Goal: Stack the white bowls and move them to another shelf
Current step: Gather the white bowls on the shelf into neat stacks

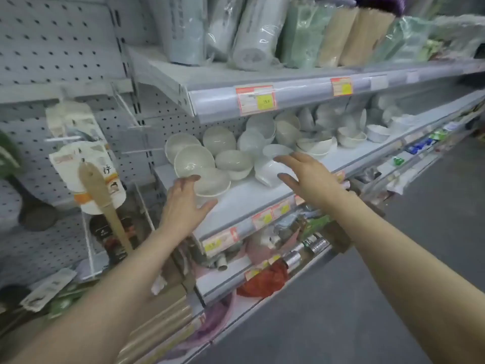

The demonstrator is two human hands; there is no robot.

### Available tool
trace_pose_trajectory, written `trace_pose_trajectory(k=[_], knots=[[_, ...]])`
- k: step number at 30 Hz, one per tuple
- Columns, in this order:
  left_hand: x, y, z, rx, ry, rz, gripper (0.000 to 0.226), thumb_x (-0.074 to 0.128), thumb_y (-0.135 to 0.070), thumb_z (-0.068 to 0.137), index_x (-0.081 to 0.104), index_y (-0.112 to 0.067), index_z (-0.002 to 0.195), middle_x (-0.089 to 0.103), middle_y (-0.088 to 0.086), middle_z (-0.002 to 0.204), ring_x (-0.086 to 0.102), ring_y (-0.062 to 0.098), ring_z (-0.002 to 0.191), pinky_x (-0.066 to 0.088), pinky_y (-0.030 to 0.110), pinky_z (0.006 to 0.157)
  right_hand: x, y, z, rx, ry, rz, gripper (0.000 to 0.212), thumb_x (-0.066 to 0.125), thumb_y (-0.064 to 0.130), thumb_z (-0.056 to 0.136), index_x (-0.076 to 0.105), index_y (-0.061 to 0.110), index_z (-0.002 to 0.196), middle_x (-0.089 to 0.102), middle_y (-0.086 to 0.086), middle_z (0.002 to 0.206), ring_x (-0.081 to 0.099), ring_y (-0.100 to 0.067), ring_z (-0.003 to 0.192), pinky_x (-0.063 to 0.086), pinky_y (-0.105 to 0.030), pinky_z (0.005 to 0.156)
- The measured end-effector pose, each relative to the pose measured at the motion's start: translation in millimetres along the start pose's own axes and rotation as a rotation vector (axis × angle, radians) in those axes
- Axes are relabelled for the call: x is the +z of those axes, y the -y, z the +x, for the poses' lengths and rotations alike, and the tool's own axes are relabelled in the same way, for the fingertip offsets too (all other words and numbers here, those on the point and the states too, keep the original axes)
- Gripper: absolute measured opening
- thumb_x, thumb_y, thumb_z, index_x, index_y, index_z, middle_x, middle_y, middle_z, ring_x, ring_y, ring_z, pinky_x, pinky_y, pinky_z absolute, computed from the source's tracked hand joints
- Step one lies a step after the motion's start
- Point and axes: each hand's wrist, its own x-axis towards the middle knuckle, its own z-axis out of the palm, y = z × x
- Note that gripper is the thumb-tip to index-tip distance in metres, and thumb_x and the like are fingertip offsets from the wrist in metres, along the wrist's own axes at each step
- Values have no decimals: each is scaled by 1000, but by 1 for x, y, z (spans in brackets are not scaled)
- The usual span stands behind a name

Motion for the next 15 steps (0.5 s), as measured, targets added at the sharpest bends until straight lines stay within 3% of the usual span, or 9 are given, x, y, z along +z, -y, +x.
trace_pose_trajectory(k=[7,11,13,15], knots=[[16,19,13,-254,-10,-116,90,73,-53,80,31,-14,149,42,13,143,44,29,128,42,39,103,49,-7,92,-98,84,33,43,57,28,97,54,22,139,61,-10,131,58,-34,113,48,-40,90],[25,18,21,-504,46,-359,94,69,-61,79,27,-19,151,44,9,141,57,24,113,50,32,87,86,3,142,-165,134,96,43,53,28,98,51,25,141,60,-7,134,55,-33,118,43,-41,98],[30,15,23,-524,37,-368,95,67,-70,75,32,-21,148,45,7,139,58,25,112,52,34,85,103,10,162,-227,140,108,43,53,28,97,52,24,140,63,-10,129,57,-33,116,42,-40,93],[37,9,24,-532,19,-384,84,65,-64,81,36,-20,146,45,6,138,58,25,111,54,32,79,118,15,177,-298,102,110,41,52,28,97,55,22,137,67,-12,118,60,-35,105,39,-38,82]])
